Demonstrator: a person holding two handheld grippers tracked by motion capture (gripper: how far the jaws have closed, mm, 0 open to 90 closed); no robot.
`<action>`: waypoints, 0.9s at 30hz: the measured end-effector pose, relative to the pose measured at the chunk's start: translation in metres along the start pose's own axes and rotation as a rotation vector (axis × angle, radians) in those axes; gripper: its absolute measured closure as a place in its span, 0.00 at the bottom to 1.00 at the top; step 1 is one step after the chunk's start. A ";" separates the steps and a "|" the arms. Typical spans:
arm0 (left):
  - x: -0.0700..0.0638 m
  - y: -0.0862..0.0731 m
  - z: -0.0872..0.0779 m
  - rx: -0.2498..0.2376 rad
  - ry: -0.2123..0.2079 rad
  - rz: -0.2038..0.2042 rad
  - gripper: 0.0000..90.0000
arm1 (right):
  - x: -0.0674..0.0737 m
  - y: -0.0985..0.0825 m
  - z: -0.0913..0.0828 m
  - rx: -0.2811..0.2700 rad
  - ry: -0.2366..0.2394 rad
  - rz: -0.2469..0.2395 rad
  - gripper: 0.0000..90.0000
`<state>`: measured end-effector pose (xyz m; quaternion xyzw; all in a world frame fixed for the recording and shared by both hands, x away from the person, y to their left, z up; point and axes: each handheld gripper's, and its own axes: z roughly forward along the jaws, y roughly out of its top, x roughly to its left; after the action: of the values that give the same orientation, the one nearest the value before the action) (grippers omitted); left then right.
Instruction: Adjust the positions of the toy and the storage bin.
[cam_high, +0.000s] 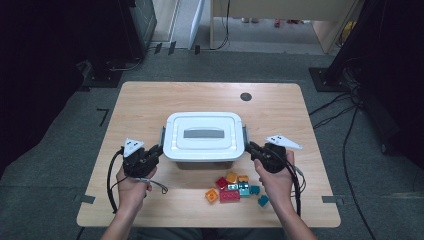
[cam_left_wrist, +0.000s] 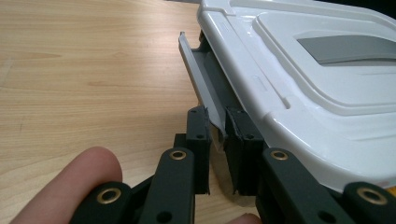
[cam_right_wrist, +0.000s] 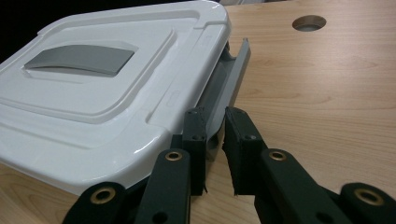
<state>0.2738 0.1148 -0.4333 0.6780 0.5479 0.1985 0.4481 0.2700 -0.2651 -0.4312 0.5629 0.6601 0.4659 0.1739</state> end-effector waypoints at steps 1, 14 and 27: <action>0.000 -0.001 -0.001 -0.002 -0.001 0.000 0.90 | 0.000 -0.001 -0.001 -0.001 0.001 0.003 0.89; 0.015 -0.005 -0.016 -0.032 -0.040 -0.017 0.57 | -0.009 0.001 -0.015 -0.077 -0.074 -0.131 0.63; 0.007 -0.014 -0.025 -0.027 -0.070 0.032 0.40 | -0.022 0.020 -0.018 -0.175 0.102 -0.084 0.60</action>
<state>0.2496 0.1311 -0.4333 0.6871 0.5182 0.1893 0.4727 0.2744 -0.2939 -0.4122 0.4932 0.6478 0.5421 0.2080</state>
